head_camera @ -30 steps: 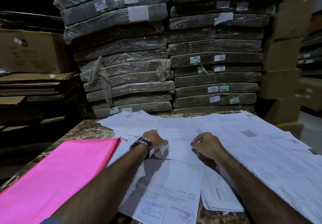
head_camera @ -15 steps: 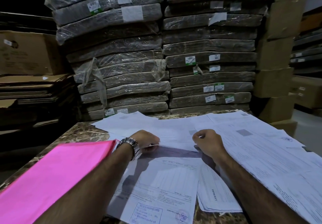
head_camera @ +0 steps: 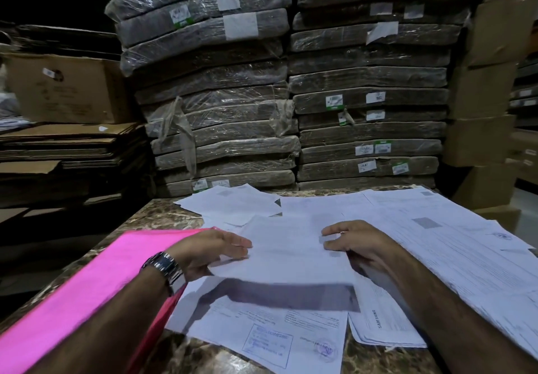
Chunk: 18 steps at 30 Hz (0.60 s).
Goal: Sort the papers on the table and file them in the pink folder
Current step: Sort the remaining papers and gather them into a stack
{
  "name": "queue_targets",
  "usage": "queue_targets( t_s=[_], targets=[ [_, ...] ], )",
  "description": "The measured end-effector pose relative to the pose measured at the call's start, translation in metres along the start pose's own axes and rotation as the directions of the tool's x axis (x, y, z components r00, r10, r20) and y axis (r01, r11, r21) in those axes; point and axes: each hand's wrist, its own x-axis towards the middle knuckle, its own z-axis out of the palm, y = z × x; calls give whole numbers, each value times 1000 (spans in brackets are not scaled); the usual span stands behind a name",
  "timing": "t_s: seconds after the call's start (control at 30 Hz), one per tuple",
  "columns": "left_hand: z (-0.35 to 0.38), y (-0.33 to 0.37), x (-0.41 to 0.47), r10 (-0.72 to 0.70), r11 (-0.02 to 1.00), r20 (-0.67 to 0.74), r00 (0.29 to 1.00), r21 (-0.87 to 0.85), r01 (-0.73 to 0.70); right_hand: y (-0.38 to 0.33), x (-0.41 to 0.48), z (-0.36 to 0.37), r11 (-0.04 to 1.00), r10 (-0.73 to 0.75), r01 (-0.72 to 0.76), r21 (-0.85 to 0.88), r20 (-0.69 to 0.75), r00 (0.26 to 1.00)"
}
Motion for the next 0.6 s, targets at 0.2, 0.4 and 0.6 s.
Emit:
queue_targets(
  t_s=[0.2, 0.4, 0.6],
  targets=[
    [-3, -20, -16, 39, 998, -114, 993, 62, -32, -15, -26, 12, 922, 86, 37, -385, 297, 951],
    [-12, -33, -23, 112, 950, -195, 974, 307, -48, -15, -33, 26, 855, 91, 71, -514, 283, 955],
    [-10, -43, -25, 272, 821, -301, 914, 569, -56, -10, -29, 32, 745, 63, 157, -648, 303, 951]
  ],
)
